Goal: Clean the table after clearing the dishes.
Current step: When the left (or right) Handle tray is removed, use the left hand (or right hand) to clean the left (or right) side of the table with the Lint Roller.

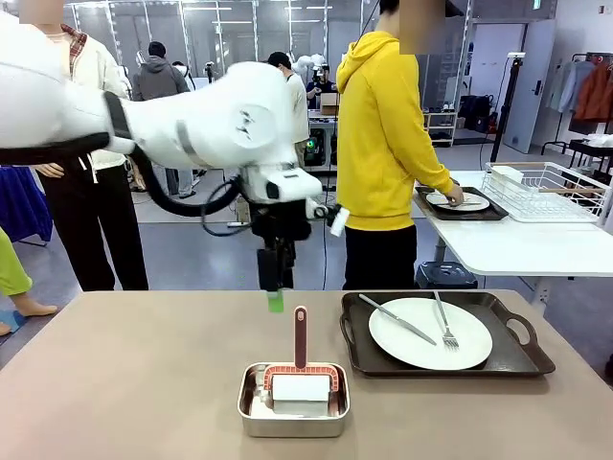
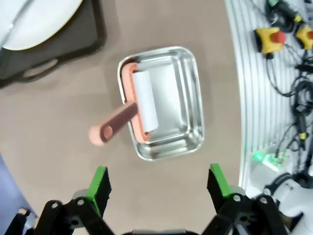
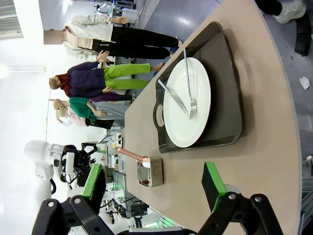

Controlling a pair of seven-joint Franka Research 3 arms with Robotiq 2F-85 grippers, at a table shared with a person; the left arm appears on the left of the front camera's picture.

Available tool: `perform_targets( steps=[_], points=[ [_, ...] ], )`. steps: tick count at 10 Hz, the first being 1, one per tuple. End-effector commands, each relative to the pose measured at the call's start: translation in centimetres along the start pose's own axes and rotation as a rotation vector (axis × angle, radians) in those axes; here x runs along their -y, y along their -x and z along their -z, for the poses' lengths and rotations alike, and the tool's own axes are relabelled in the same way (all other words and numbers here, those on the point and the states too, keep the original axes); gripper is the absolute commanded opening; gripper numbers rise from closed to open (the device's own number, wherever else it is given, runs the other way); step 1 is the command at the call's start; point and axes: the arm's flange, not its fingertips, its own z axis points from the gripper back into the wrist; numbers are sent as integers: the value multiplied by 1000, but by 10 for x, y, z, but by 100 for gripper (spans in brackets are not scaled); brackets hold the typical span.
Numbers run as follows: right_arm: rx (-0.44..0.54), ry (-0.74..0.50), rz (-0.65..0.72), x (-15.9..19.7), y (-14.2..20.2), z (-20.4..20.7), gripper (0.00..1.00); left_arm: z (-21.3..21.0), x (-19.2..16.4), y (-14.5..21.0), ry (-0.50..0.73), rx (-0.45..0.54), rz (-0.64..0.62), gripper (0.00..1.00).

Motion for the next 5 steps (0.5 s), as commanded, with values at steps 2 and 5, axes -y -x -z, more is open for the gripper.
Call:
perform_targets(
  steps=[2, 5],
  points=[
    [3, -8, -6, -3, 1, -1, 100, -2, -30, -16, 28, -69, -5, 100],
    [3, -8, -6, -3, 1, -1, 100, 12, -56, -18, 89, -94, -28, 100]
  ],
)
